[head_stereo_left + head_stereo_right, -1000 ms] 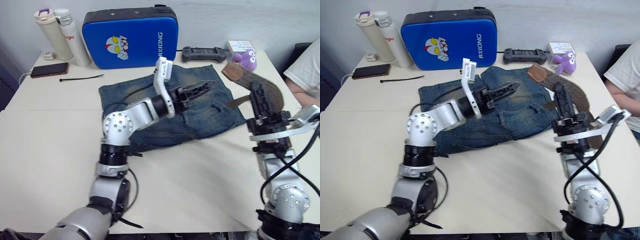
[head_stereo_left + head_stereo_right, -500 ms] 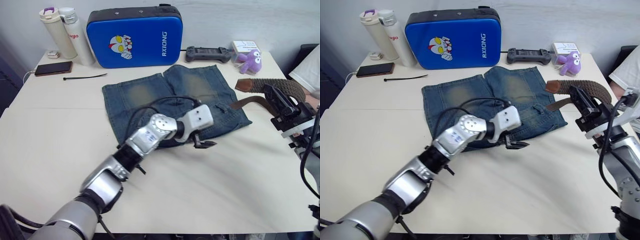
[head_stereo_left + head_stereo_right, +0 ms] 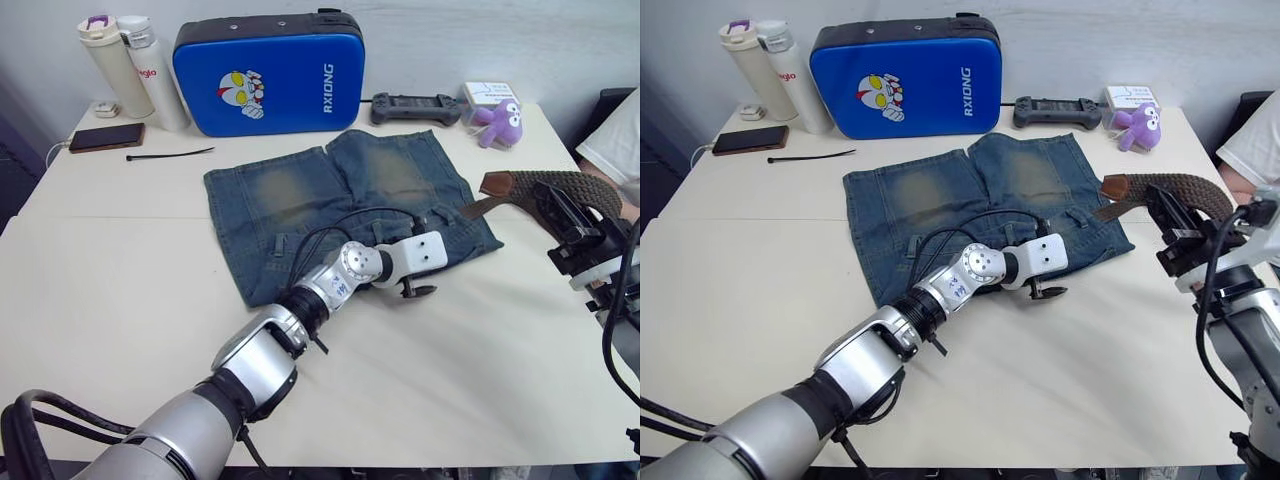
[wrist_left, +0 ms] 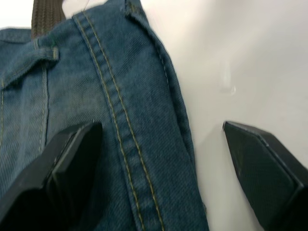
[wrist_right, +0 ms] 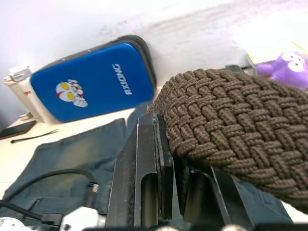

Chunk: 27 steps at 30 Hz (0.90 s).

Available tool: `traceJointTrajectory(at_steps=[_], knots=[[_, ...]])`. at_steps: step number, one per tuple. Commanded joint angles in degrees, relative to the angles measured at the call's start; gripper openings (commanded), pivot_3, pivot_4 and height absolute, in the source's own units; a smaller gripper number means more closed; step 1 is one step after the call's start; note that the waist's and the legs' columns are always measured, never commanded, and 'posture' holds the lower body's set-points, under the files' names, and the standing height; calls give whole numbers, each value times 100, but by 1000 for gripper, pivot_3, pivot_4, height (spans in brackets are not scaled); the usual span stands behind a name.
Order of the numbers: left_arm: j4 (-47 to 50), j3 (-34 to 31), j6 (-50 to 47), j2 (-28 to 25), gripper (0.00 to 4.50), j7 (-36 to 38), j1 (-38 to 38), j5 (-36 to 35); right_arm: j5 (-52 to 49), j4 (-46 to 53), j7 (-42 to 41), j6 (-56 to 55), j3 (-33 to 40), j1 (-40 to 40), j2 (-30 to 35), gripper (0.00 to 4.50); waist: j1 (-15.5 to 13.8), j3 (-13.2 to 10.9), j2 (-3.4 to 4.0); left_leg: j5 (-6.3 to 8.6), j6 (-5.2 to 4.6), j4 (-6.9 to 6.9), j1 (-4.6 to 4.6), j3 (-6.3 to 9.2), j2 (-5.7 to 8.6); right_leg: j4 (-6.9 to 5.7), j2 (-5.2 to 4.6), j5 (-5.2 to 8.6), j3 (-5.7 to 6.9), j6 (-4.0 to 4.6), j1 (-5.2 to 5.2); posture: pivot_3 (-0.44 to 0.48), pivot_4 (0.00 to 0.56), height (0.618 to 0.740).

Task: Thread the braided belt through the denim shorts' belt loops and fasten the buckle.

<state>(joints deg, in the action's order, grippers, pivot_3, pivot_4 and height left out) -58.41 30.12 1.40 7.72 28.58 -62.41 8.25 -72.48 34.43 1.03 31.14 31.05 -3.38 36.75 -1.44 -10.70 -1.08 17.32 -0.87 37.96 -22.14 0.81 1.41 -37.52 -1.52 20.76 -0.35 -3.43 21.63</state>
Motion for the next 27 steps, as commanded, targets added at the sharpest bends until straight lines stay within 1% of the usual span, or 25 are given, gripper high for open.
traceJointTrajectory(at_steps=[1,6,8,11,14,16,18,20,23,25,27], knots=[[-342,-166,-174,31,3121,403,208,38,-409,272,142,-166,218,-3,-108,0,2,0,0,0,0,1,0,-1,0,-1,-1,-1,-1,-1,0,0,150,739],[6,-347,31,-195,734,1040,439,70,-585,343,2,-19,251,311,-25,0,29,1,2,-2,5,-4,4,0,-3,-2,3,-1,-1,-1,0,0,150,739],[137,-402,-18,-265,57,1197,498,93,-631,328,-14,-16,260,350,19,0,37,2,3,-5,10,-4,6,-1,-3,-6,4,-1,-2,-1,0,0,150,739],[1151,-446,79,-940,57,2231,878,-106,-663,147,-235,142,246,452,224,0,103,3,5,-4,9,-4,10,-4,-3,-11,4,-1,-6,-1,0,0,150,739],[2521,-435,-396,-1607,57,3393,1371,-529,-853,101,-419,279,246,511,397,0,200,5,9,-8,16,-12,15,-3,-8,-17,7,2,-5,5,0,0,150,739],[3536,-465,-1046,-2051,57,3981,1717,-909,-954,91,-575,419,273,601,560,0,205,8,14,-15,28,-17,20,-1,-10,-21,7,5,-4,12,1,0,150,739],[4363,-375,-1055,-2567,57,4448,2022,-1009,-1003,76,-669,527,290,678,691,0,202,8,16,-16,29,-19,19,3,-10,-22,6,8,-2,15,2,0,150,739],[4791,-416,-1185,-2785,57,4449,2191,-1035,-1014,84,-683,584,255,757,720,0,168,8,16,-16,29,-18,17,6,-10,-21,5,8,0,15,0,0,150,739],[5241,-454,-1495,-2946,57,4490,2328,-1139,-959,250,-697,686,114,925,728,0,92,8,16,-5,7,-3,7,12,-8,-18,1,7,6,15,0,0,150,739],[5462,-472,-1670,-2991,57,4449,2391,-1175,-954,399,-646,765,33,1082,718,0,61,8,16,-2,1,2,-2,15,-8,-18,0,6,9,12,0,0,150,739],[5526,-427,-1655,-3001,57,4291,2423,-1044,-1016,451,-542,840,17,1240,710,0,45,8,16,-3,2,2,-4,15,-8,-19,1,6,8,12,0,0,150,739]])
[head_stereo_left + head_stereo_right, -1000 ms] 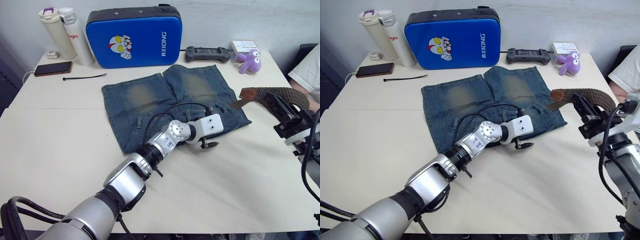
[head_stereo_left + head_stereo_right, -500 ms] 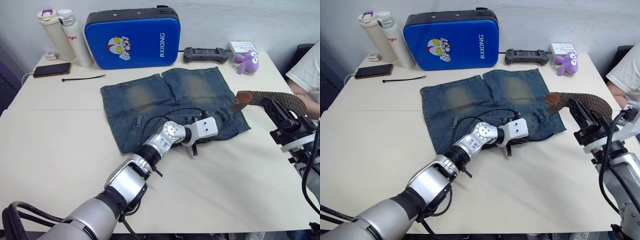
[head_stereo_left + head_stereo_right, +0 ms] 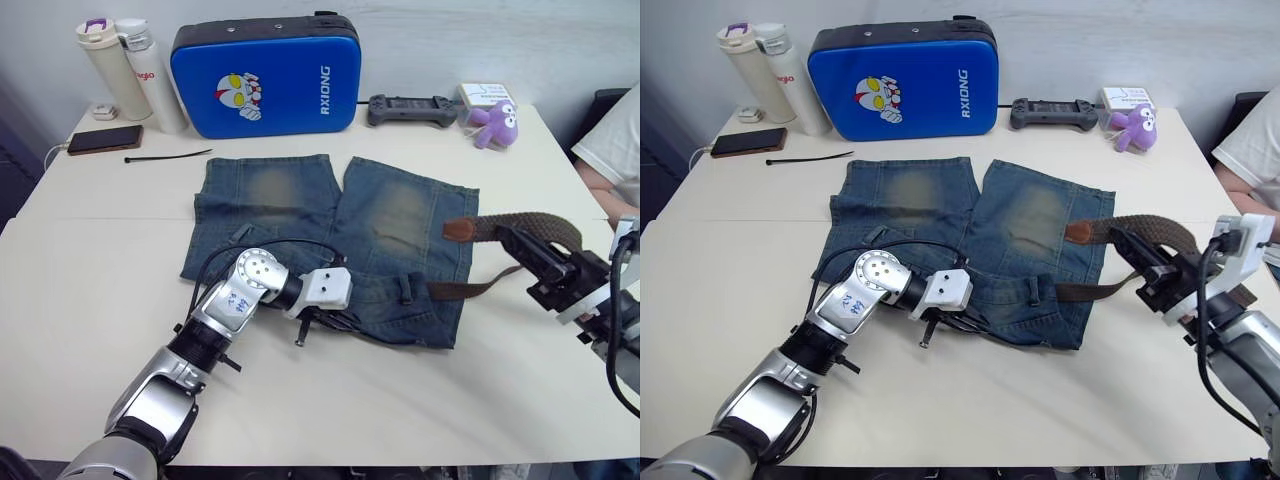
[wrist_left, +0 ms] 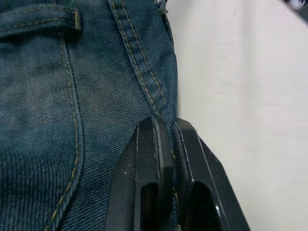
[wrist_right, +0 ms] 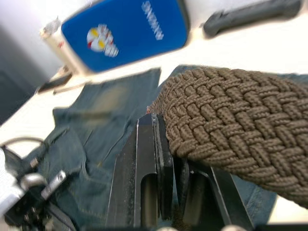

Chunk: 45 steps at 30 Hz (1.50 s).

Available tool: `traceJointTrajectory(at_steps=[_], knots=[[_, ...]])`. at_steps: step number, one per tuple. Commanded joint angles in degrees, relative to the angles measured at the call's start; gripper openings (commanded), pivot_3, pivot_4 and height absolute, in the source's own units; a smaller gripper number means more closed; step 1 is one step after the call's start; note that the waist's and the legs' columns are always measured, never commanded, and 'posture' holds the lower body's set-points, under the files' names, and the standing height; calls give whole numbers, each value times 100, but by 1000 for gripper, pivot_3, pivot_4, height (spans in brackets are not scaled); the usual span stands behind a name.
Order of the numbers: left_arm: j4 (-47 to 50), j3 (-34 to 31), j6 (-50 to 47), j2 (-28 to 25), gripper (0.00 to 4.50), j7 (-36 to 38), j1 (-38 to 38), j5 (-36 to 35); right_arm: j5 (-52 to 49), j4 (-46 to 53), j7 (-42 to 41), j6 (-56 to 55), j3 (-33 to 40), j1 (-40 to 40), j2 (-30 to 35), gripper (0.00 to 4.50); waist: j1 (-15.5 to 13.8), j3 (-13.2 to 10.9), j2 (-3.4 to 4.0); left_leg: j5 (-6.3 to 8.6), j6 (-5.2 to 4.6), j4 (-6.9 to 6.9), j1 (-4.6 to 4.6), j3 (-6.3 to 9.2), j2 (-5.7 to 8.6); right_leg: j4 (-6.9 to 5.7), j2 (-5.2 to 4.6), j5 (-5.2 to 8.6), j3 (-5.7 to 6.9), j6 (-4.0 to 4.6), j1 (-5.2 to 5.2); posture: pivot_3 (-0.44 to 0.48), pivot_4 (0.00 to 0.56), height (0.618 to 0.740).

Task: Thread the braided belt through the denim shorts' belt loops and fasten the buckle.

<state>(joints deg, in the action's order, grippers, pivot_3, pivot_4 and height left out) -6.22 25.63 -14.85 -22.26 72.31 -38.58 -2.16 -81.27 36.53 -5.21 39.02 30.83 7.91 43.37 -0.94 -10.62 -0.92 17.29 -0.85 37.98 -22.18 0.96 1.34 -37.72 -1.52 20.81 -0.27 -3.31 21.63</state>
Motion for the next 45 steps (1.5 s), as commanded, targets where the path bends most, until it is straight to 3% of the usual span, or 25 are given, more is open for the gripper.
traceJointTrajectory(at_steps=[1,9,14,18,24,25,30,34,45], knots=[[331,80,11,-39,57,-78,77,48,-176,251,126,104,37,202,65,0,-10,0,0,0,0,0,-1,0,0,0,0,0,0,0,0,0,150,739],[907,218,-318,-518,57,743,290,-391,-189,319,22,139,130,454,124,0,9,0,0,8,-15,-1,6,-1,0,8,2,0,-1,0,0,0,150,739],[729,146,-407,-308,57,385,209,-333,-237,394,-62,172,150,529,172,0,8,0,0,10,-17,-1,5,-1,0,11,1,0,-1,0,0,0,150,739],[924,29,-778,-410,1529,473,170,-521,-618,437,42,294,308,653,393,0,-20,0,0,11,-20,1,2,-1,0,9,1,0,0,0,0,0,150,739],[1629,-638,-1906,-772,4265,582,-96,-1374,-1405,439,187,543,657,928,967,0,-16,0,0,11,-18,4,3,0,0,8,1,0,0,0,0,0,150,739],[1791,-854,-2175,-861,4433,571,-152,-1609,-1497,441,213,604,705,1017,1054,0,-16,-1,0,11,-18,3,3,0,0,9,2,0,1,0,-1,0,150,739],[2004,-1450,-2427,-1312,4433,443,-275,-1983,-1990,295,803,464,271,1060,962,0,8,-1,-1,10,-18,3,3,0,-1,12,2,0,0,0,-2,0,150,739],[2086,-1730,-2523,-1679,4433,338,-169,-2113,-1808,6,1158,464,-197,959,783,0,27,-2,-3,9,-16,3,5,1,0,12,1,0,1,0,-3,0,150,739],[2528,-1955,-2745,-2015,4433,-242,265,-2356,-1461,-552,1321,616,-909,508,514,0,66,-3,-3,10,-17,2,3,3,0,17,-1,0,1,0,-2,0,150,739]])
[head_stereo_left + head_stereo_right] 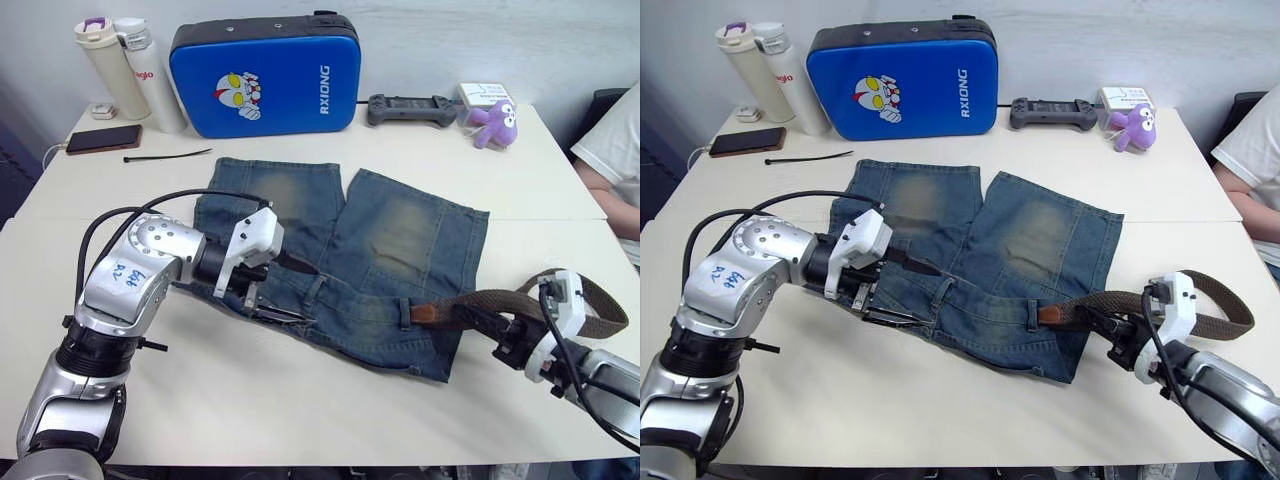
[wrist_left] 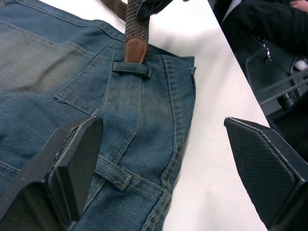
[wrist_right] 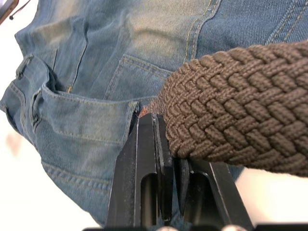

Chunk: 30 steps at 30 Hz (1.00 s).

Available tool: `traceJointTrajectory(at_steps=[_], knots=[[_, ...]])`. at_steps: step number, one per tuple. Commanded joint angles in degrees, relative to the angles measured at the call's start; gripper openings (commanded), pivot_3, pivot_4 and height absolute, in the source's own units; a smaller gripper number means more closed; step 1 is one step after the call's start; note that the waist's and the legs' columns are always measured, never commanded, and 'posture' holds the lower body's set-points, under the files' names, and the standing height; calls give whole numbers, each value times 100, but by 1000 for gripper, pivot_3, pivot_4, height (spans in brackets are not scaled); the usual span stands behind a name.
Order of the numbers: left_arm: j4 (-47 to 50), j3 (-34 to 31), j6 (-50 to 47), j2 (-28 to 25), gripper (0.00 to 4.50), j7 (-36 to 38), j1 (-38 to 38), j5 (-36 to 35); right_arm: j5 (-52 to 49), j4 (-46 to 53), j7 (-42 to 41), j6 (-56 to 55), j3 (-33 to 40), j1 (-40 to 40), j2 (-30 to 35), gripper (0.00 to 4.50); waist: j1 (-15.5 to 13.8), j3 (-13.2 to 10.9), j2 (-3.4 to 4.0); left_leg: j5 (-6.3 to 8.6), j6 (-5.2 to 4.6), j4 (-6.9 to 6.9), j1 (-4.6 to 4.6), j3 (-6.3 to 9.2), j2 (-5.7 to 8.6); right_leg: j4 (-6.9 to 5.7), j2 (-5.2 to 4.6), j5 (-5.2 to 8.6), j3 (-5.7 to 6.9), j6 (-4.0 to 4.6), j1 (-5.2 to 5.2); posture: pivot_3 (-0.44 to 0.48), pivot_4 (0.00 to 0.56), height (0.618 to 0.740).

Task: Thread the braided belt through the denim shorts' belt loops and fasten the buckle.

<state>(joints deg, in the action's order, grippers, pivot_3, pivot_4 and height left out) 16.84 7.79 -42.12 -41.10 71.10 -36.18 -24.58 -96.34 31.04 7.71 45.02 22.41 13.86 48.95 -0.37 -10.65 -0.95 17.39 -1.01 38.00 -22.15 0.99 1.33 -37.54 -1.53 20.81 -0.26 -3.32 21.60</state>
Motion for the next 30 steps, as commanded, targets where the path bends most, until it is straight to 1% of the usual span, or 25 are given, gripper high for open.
traceJointTrajectory(at_steps=[1,6,12,16,18,21,23,24,26,30], knots=[[217,-199,-30,-162,4433,-185,47,-111,6,6,59,19,-190,-140,-121,0,18,0,0,0,0,-1,0,1,0,1,0,0,1,0,0,0,150,739],[225,-225,-19,-262,4433,-353,125,-130,67,-63,151,-17,-691,-340,-584,0,46,0,0,0,1,-3,1,2,0,-1,1,0,1,0,1,0,150,739],[275,-173,-16,-311,4433,-456,193,-175,194,-176,188,21,-876,-458,-812,0,55,0,0,0,1,-3,3,1,0,-3,0,0,0,0,1,0,150,739],[247,-108,-20,-260,4433,-532,120,-194,303,-182,303,7,-1200,-762,-1106,0,66,0,1,0,1,-3,5,1,0,-4,0,0,-2,0,2,0,150,739],[234,-38,-9,-193,4433,-563,63,-197,443,-161,452,-33,-1463,-986,-1375,0,65,0,1,0,1,-5,5,1,0,-6,0,0,-1,1,5,0,150,739],[191,94,13,-63,4433,-558,-54,-197,669,-174,564,-56,-1506,-1064,-1545,0,55,0,1,-1,2,-5,2,1,0,-6,-1,0,-2,1,8,0,150,739],[116,182,25,45,4500,-520,-171,-201,664,-158,559,-88,-1369,-948,-1578,871,42,0,0,0,2,-5,1,0,0,-6,-2,0,-1,1,8,0,150,739],[77,213,38,79,4500,-507,-218,-188,615,-131,548,-101,-1302,-879,-1584,1183,38,0,0,0,2,-5,-2,1,0,-6,-2,0,1,1,7,0,150,739],[-10,265,85,130,4500,-493,-292,-147,586,-37,527,-106,-1161,-670,-1542,2181,42,0,0,0,2,-5,-3,1,0,-6,-2,0,1,1,7,0,150,739],[-166,373,188,244,4500,-448,-393,-108,350,266,463,-246,-740,75,-1558,4079,25,0,0,0,1,-5,-1,2,0,-6,-1,0,2,1,4,0,150,739]])
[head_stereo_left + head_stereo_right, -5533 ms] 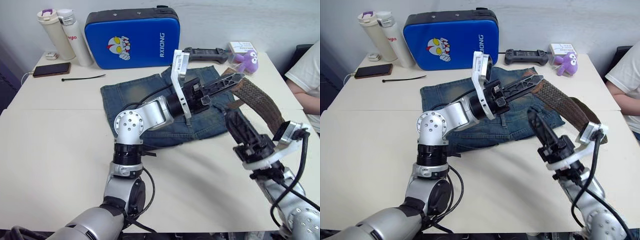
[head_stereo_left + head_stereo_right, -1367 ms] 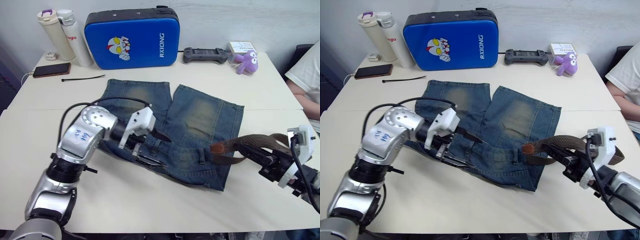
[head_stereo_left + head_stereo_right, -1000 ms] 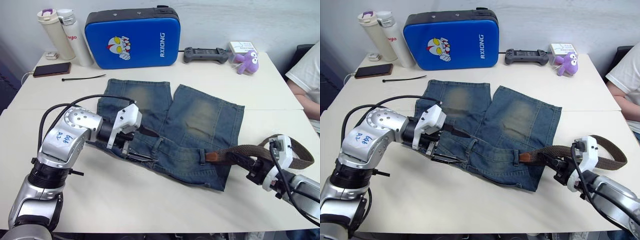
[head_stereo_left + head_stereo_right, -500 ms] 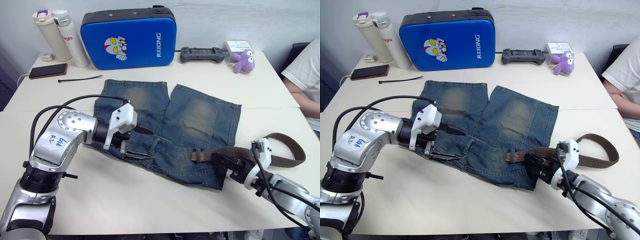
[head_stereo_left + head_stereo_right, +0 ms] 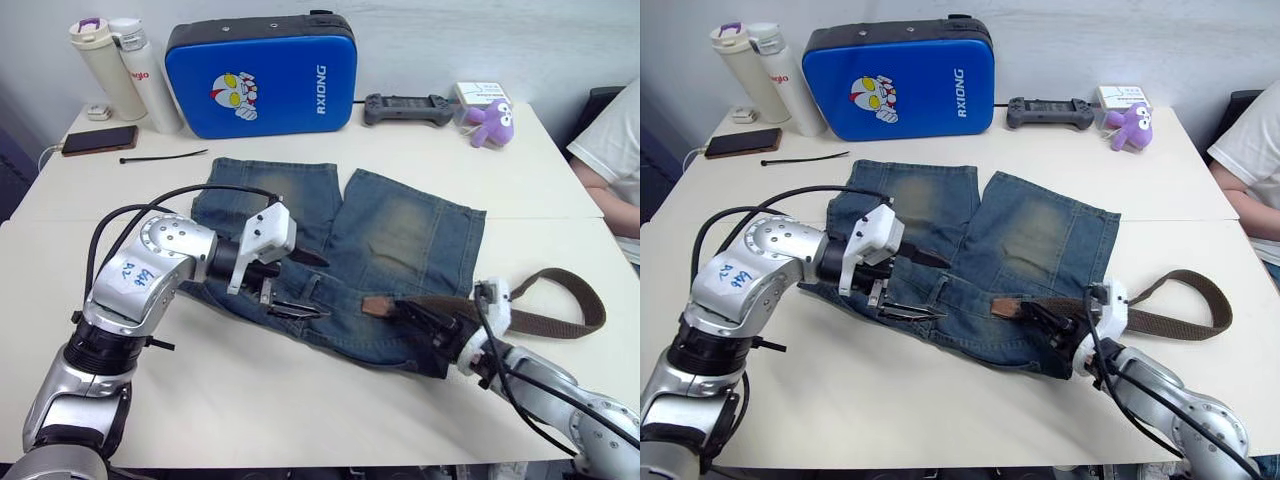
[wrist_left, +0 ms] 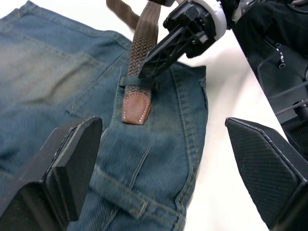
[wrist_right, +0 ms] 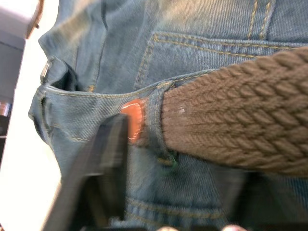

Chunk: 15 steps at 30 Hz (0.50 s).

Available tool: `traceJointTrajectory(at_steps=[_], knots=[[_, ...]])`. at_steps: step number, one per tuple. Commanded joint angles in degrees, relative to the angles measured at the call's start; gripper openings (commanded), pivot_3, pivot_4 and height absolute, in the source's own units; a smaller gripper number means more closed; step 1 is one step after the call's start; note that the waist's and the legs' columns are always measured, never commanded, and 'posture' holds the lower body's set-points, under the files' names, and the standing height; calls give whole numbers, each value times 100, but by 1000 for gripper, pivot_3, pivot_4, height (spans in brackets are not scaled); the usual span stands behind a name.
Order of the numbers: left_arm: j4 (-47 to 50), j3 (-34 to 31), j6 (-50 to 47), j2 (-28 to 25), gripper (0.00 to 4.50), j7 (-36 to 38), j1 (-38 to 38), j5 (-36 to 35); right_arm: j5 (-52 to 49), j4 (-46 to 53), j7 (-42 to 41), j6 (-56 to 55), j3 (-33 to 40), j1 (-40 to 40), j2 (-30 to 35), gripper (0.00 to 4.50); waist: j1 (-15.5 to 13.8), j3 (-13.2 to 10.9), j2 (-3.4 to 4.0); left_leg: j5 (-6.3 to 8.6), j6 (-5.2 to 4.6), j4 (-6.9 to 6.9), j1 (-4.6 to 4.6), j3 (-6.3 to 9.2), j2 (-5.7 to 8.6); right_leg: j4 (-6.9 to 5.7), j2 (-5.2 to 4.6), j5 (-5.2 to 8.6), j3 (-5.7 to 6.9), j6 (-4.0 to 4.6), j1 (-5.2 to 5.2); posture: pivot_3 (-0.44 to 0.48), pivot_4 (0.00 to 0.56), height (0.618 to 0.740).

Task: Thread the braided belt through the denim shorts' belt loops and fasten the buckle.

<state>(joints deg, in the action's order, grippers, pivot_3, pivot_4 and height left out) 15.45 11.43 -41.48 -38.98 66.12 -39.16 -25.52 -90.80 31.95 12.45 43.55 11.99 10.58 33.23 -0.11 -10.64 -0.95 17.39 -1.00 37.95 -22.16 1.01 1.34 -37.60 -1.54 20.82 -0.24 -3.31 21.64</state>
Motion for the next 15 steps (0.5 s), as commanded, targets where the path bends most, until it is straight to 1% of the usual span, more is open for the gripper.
traceJointTrajectory(at_steps=[1,6,15], knots=[[-70,47,159,67,4500,70,-120,-10,-330,258,-11,-223,450,601,-90,4485,5,0,0,0,0,0,0,0,0,0,0,0,0,0,0,0,150,739],[-242,191,283,222,4500,134,-248,13,-486,501,-58,-695,796,1101,-457,4485,26,0,0,1,-2,1,3,-2,0,0,0,0,-4,0,-2,0,150,739],[-355,251,342,285,4500,172,-405,34,-410,165,-1,-1177,770,1184,-1121,4485,27,0,1,-1,2,-3,7,-3,0,-2,0,0,-6,1,1,0,150,739]])
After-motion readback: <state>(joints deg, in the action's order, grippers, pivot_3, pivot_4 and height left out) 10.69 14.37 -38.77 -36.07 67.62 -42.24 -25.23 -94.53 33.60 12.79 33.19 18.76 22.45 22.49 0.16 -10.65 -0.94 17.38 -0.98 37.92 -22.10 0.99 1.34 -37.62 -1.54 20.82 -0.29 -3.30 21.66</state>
